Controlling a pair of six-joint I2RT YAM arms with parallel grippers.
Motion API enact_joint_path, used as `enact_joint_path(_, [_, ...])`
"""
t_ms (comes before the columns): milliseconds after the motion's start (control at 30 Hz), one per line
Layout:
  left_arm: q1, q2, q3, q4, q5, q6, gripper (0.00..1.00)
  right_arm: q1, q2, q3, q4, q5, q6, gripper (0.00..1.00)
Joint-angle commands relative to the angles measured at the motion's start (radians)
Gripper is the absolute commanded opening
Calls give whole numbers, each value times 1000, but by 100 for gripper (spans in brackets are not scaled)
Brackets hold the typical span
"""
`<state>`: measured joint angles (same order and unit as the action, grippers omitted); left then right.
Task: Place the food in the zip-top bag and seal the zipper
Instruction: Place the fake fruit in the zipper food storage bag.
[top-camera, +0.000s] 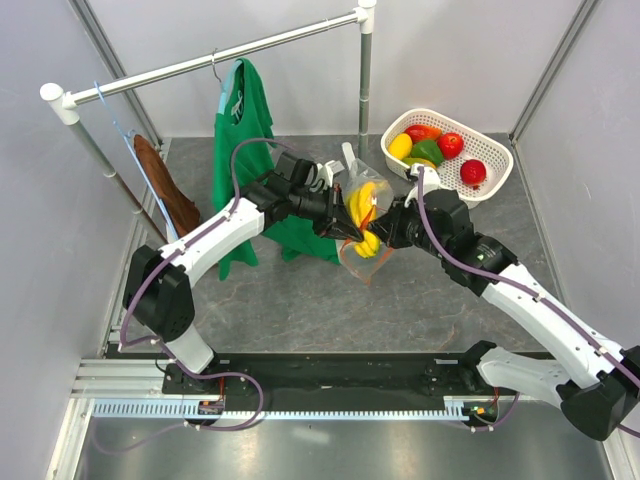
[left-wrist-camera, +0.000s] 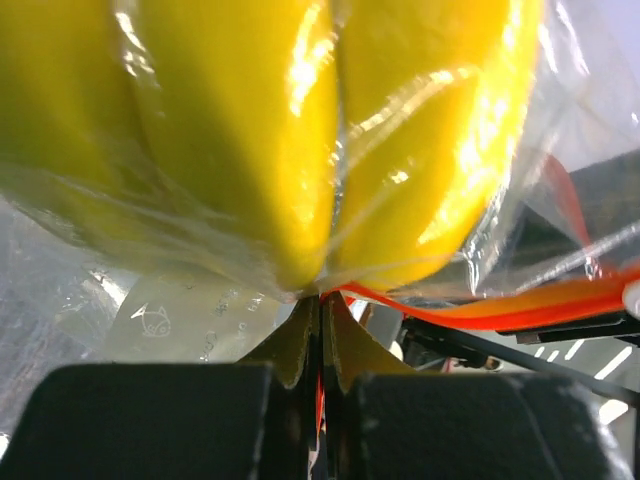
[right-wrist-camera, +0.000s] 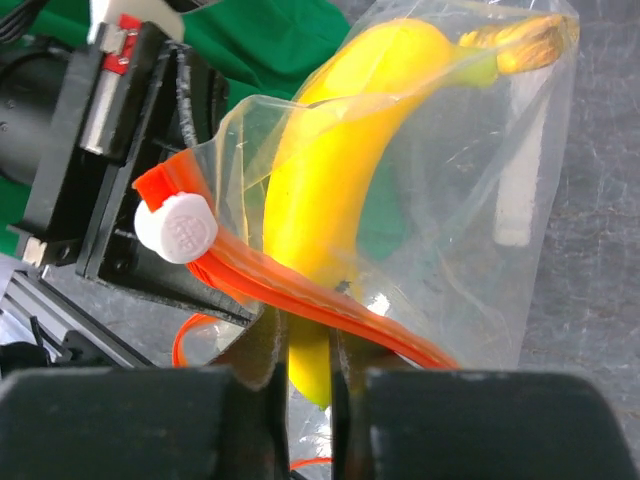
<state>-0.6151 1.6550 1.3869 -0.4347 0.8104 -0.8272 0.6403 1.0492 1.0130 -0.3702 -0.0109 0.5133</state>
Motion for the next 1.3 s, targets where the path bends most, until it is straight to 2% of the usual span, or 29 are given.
enact_joint_path(0, [11,-1,3,106,47,-95,2,35,7,48,39,-162,-87,38])
enact_joint_path(133, [9,-23,3,111,72,-107,2,36,31,110,-50,-257,-174,58])
enact_joint_path(300, [9,-66,0,111,79,-107,2,36,29,192,-139,-346,-295,66])
enact_joint_path(433, [11,-116,-37,102,21,-108,2,38,38,260,-278,-426,-416,78])
enact_joint_path(500, [11,-118,-63,103,6,-122,2,38,54,277,-324,-437,-458,74])
enact_joint_path(667, [15,-95,-84,120,10,-155,2,36,87,276,-444,-531,-568,79])
enact_joint_path(833, [23,-90,-57,65,-19,-106,2,36,87,295,-504,-465,-634,63])
enact_joint_path(1033, [23,-100,-34,-30,-71,3,2,32,91,318,-553,-354,-677,71])
enact_joint_path(1267, [31,-119,-43,-30,-103,19,2,30,69,414,-539,-506,-694,71])
